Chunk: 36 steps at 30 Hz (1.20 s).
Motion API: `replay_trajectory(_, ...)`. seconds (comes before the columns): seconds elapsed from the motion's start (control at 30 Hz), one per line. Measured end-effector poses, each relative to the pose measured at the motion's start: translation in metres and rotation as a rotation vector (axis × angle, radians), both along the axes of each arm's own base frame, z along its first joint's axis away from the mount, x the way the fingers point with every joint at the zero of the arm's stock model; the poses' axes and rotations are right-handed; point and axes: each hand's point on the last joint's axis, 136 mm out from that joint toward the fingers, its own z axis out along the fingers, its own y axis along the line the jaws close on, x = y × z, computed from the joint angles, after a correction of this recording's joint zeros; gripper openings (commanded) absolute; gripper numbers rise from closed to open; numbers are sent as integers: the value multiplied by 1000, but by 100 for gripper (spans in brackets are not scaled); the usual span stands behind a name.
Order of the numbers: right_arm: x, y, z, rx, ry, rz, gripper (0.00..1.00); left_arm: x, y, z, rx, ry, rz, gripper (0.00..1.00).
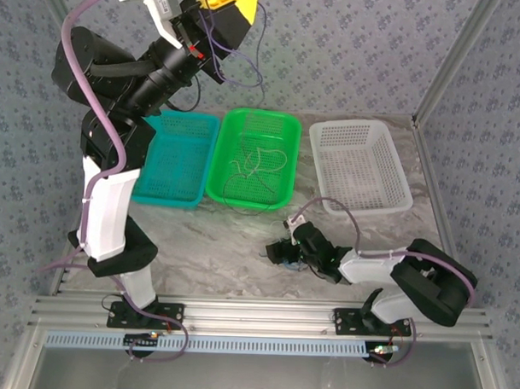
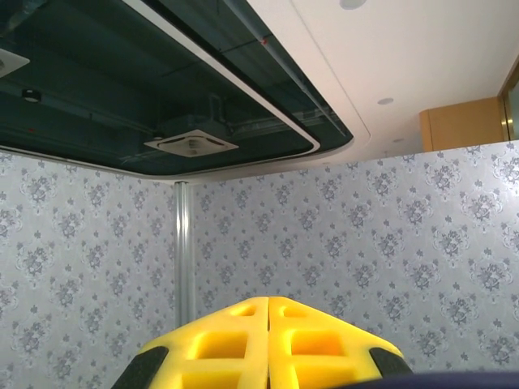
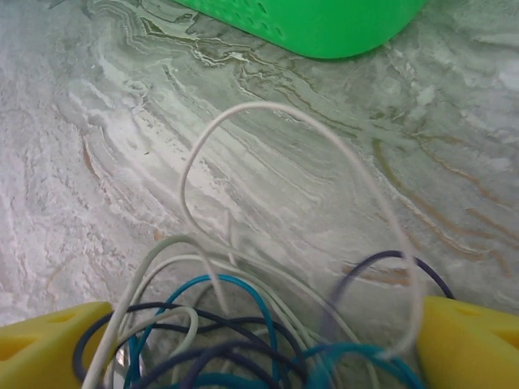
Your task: Untangle the cables
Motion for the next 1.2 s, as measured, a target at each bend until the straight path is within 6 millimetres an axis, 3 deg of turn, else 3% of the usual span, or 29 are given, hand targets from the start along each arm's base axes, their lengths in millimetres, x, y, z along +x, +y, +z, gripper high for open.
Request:
replay_trajectory(0.13, -2, -5, 31, 37, -49, -1, 100, 1, -1, -3, 8, 15, -5, 0)
replay_trajectory(0.27, -2, -12, 91, 115, -158, -5, 100, 4, -5, -7, 20, 30, -7, 0)
replay_trajectory(0.4, -6, -32, 157, 205, -278, -29, 100, 10, -12, -13, 40, 48, -15, 0)
replay_trajectory(0.57, -8, -55, 216, 197, -346, -60, 100, 20, -27, -24, 63, 77, -41, 0)
replay_trajectory(0.73, -4, -53, 280, 183, -435, -34, 100, 33, -45, -38, 88, 124, -77, 0)
replay_trajectory(0.87, 8, -52, 304, 147, -506, -24, 100, 39, -57, -48, 103, 157, -112, 0)
replay_trajectory(1.0, 31, -45, 322, 122, -541, -20, 100, 41, -64, -54, 114, 181, -145, 0)
replay_trajectory(1.17, 70, -22, 330, 138, -536, 17, 99, 38, -68, -56, 119, 194, -181, 0)
replay_trajectory(1.2, 78, -15, 331, 146, -532, 32, 94, 37, -68, -55, 117, 194, -187, 0)
